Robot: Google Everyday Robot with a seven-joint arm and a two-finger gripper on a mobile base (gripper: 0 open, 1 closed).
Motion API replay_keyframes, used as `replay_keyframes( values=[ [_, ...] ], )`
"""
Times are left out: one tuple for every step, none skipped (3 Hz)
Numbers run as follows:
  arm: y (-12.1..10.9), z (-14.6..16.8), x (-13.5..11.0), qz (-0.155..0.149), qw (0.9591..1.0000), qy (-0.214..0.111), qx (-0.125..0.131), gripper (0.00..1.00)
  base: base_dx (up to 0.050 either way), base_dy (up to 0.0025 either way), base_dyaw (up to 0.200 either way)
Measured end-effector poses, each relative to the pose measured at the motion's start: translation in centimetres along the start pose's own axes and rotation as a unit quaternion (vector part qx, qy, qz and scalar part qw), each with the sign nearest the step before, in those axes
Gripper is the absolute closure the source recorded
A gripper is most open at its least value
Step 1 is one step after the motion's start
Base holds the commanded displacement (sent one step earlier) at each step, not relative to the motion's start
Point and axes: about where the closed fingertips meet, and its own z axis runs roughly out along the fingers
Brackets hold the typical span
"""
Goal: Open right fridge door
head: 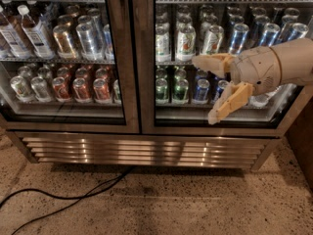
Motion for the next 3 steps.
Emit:
replay_keyframes(
  values=[
    [0.0,0.0,0.0,0.000,1.0000,0.001,0.001,0.00,0.000,0.00000,0.000],
    [0.4,0.2,-0.6,-0.027,0.9985,-0.041,-0.024,0.00,0.000,0.00000,0.000],
    [1.6,-0.1,-1.3,-0.093,0.9893,-0.107,-0.036,0.00,0.000,0.00000,0.000]
  ],
)
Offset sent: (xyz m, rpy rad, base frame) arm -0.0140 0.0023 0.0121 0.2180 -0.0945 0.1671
